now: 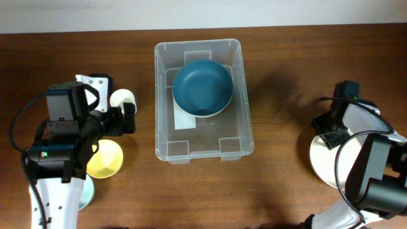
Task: Pack container
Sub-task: 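Move the right gripper to the second cream bowl's rim, then lift the cream bowl and place it into the container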
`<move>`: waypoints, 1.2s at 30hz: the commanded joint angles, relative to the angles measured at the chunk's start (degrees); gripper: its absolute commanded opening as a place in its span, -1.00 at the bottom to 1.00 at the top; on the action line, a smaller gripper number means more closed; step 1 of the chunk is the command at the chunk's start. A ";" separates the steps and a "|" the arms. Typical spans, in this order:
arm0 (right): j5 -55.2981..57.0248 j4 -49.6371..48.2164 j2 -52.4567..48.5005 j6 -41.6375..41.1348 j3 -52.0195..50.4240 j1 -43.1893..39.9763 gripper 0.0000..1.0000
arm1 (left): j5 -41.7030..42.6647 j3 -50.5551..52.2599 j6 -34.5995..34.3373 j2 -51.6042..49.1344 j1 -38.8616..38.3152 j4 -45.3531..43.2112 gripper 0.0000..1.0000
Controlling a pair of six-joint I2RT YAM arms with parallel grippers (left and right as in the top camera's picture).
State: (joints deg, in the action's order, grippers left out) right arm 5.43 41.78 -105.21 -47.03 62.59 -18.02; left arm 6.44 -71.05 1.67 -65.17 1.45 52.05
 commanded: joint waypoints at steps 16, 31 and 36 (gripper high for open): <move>1.22 -1.73 -0.28 -0.42 -3.34 0.17 -0.92 | -0.24 -1.11 -0.39 -0.15 0.09 -0.15 0.99; 0.81 5.57 3.39 14.84 13.42 6.34 -0.92 | -0.24 -1.11 -0.39 -0.13 0.09 -0.15 0.99; 0.79 12.57 4.39 26.32 28.44 13.38 -0.92 | -0.24 -1.11 -0.39 -0.15 0.09 -0.13 0.99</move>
State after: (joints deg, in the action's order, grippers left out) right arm 7.18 51.62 -103.81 -31.51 81.73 -9.41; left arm 6.44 -71.05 1.67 -65.17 1.45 52.05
